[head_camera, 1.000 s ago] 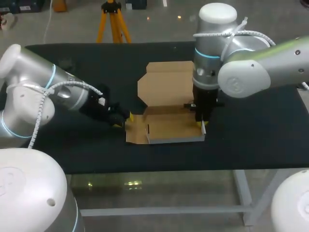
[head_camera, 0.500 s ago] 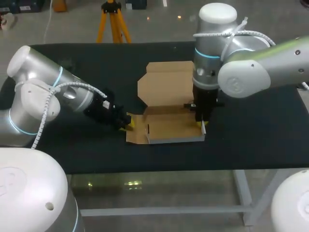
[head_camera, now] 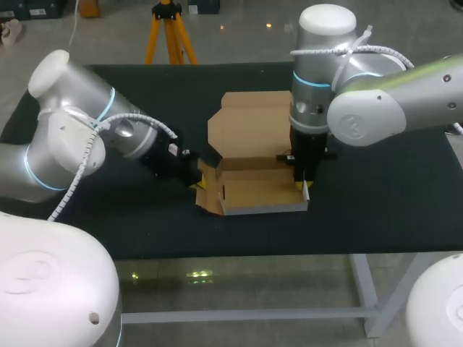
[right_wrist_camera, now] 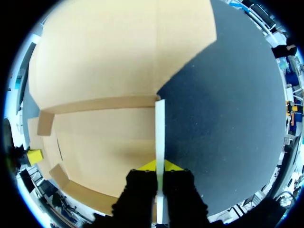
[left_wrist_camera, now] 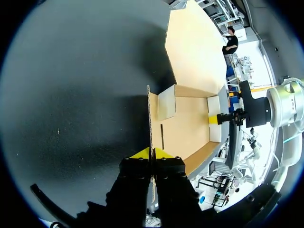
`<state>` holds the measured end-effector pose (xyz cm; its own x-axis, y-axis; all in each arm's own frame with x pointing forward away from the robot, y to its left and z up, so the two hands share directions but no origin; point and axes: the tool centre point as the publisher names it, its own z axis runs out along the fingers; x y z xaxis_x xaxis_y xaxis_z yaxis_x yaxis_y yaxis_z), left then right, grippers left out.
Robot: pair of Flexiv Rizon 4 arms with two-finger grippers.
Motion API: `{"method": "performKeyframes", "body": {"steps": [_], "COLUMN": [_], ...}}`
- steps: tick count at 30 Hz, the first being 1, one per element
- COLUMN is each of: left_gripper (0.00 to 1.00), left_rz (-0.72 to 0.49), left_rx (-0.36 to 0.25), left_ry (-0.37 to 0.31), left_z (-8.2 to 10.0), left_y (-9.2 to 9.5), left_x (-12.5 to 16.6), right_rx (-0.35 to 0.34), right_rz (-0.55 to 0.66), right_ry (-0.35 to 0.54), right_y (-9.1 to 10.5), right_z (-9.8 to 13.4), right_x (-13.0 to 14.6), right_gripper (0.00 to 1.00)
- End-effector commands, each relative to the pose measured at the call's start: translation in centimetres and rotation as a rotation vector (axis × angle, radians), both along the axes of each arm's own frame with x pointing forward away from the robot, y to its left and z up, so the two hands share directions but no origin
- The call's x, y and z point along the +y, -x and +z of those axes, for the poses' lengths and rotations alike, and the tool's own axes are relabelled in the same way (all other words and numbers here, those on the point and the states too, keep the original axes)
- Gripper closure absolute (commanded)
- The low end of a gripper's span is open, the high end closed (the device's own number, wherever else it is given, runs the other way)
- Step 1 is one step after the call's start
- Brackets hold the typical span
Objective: Assemble the packaging by folding the flat box into shape, placing the metal phone stand inside, and closing the box properly
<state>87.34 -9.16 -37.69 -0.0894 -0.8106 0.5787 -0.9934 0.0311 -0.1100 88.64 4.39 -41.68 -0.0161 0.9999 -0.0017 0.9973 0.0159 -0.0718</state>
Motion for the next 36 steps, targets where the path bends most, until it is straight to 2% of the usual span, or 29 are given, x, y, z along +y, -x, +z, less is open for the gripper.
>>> {"method": "performKeyframes", "body": {"steps": [1, 8, 10, 13, 15, 19, 23, 26, 36], "left_gripper": [1.0, 1.0, 0.89, 0.85, 0.74, 0.7, 0.62, 0.56, 0.55], "left_rz": [0.032, 0.056, 0.056, 0.061, 0.058, 0.057, 0.05, 0.06, 0.115], "left_rx": [-0.005, -0.007, -0.008, -0.009, -0.012, -0.015, -0.023, -0.033, -0.028], "left_ry": [-0.158, -0.265, -0.28, -0.297, -0.303, -0.309, -0.302, -0.267, -0.163], "left_z": [0.9, 1.5, 1.6, 1.9, 2.2, 2.6, 3.2, 3.7, 4.1], "left_y": [0.2, 0.0, 0.0, 0.0, 0.1, 0.3, 0.7, 1.1, 1.6], "left_x": [-1.3, -2.4, -2.7, -2.9, -3.1, -3.2, -3.1, -2.3, 1.8], "right_rx": [0.002, 0.002, 0.002, 0.002, 0.002, 0.002, 0.002, 0.002, 0.002], "right_rz": [0.001, 0.001, 0.001, 0.001, 0.001, 0.001, 0.001, 0.001, 0.001], "right_ry": [0.001, 0.001, 0.001, 0.001, 0.001, 0.001, 0.001, 0.001, 0.001], "right_y": [0.0, 0.0, 0.0, 0.0, 0.0, 0.0, 0.0, 0.0, 0.0], "right_z": [0.1, 0.1, 0.1, 0.1, 0.1, 0.1, 0.1, 0.1, 0.1], "right_x": [0.2, 0.2, 0.2, 0.2, 0.2, 0.2, 0.2, 0.2, 0.2], "right_gripper": [1.0, 1.0, 1.0, 1.0, 1.0, 1.0, 1.0, 1.0, 1.0]}}
